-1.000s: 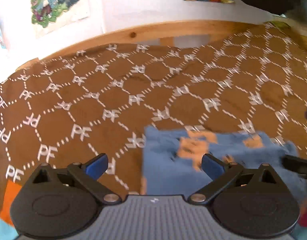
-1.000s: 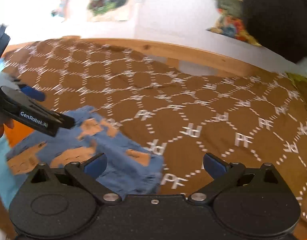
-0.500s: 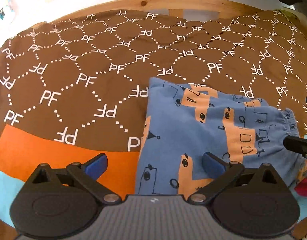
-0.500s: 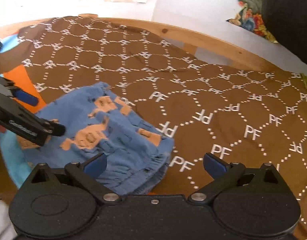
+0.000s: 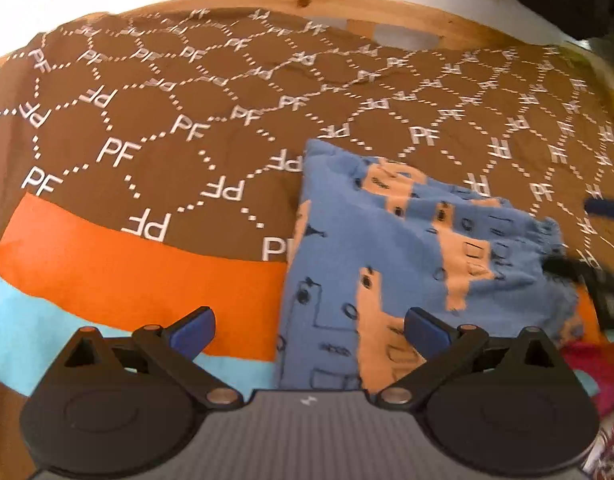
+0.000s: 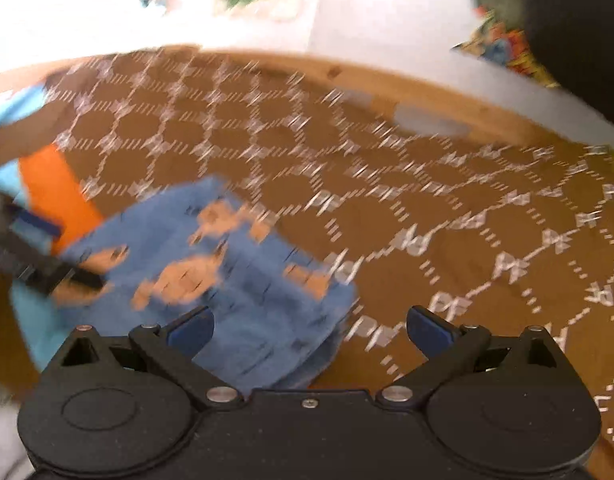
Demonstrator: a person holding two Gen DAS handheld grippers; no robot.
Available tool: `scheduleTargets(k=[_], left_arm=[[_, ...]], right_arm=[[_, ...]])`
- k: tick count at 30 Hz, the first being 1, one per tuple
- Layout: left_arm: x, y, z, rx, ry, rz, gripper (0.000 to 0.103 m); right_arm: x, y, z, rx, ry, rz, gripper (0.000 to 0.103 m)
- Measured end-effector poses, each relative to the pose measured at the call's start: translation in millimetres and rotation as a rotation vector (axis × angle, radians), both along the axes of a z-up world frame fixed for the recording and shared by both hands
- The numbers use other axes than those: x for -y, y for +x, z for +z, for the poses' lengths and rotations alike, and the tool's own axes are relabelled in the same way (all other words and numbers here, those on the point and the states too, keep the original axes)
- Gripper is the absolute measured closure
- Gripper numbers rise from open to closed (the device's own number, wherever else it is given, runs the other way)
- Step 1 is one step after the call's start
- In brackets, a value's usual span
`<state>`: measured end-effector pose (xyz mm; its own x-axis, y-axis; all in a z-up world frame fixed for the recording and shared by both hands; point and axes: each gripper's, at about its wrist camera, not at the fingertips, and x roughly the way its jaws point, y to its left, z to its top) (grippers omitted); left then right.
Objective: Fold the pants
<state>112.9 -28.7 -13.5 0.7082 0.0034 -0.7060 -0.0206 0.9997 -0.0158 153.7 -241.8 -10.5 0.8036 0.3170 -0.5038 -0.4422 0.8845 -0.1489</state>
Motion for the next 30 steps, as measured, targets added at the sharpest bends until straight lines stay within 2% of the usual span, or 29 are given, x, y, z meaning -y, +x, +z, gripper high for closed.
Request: scheduleTargets(k=[3,6,8,10,12,16,19,21,23,25,27,30], left_arm=[[8.8,-3.1,-7.2,-0.010,0.057,-0.048,0.000],[2.1,-6.1,-12.0,0.001,0.027,-0.044,0.000],[-3.2,-5.9,-12.4,-0.006,-0.006,-0.035,0.000],[-7.0,-7.3,-12.4,-0.003,-0.005,-0.042,0.000],[-9.1,-8.1,-12.5,0.005,0.001,-0.047,0.000],[-8.6,-12.3,-13.4,0.014,0.007,-0.050,0.000],[-8.9,-11.8,-13.1,0.011,0.002,-0.050,0.000],[-8.5,-12.4,-13.4,0.011,0.003,-0.049,0.000],[-8.5,-13.0,-13.2,0.011,0.004,-0.046,0.000],[-8.1,-13.6,-13.4,0.009,0.005,-0.040,0.000],[-7.6,-13.7,-12.7,0.004,0.005,-0.035,0.000],[-9.0,-12.9,-10.2,-0.011,0.003,-0.035,0.000]], right_arm=[[-2.9,19.8,4.7,0.011,0.033,-0.051,0.001],[-15.9,43.5,2.2,-0.021,0.032,-0.031,0.001],[-31.1,61.2,-4.8,-0.047,-0.032,-0.034,0.001],[-42.1,75.3,-16.3,-0.091,-0.120,-0.036,0.001],[-41.9,78.9,-24.1,-0.062,-0.190,-0.044,0.001],[-27.0,83.2,-19.1,-0.027,-0.194,-0.145,0.001],[-17.7,73.3,-5.4,0.024,-0.187,-0.182,0.001],[-11.1,62.1,-0.2,0.002,-0.143,-0.148,0.001],[-7.1,49.7,-2.1,-0.068,-0.107,-0.093,0.001],[-6.9,37.8,-10.3,-0.100,-0.139,-0.069,0.001],[-2.6,23.7,-8.9,-0.074,-0.171,-0.075,0.001],[9.6,2.9,11.7,-0.072,-0.070,-0.061,0.001]])
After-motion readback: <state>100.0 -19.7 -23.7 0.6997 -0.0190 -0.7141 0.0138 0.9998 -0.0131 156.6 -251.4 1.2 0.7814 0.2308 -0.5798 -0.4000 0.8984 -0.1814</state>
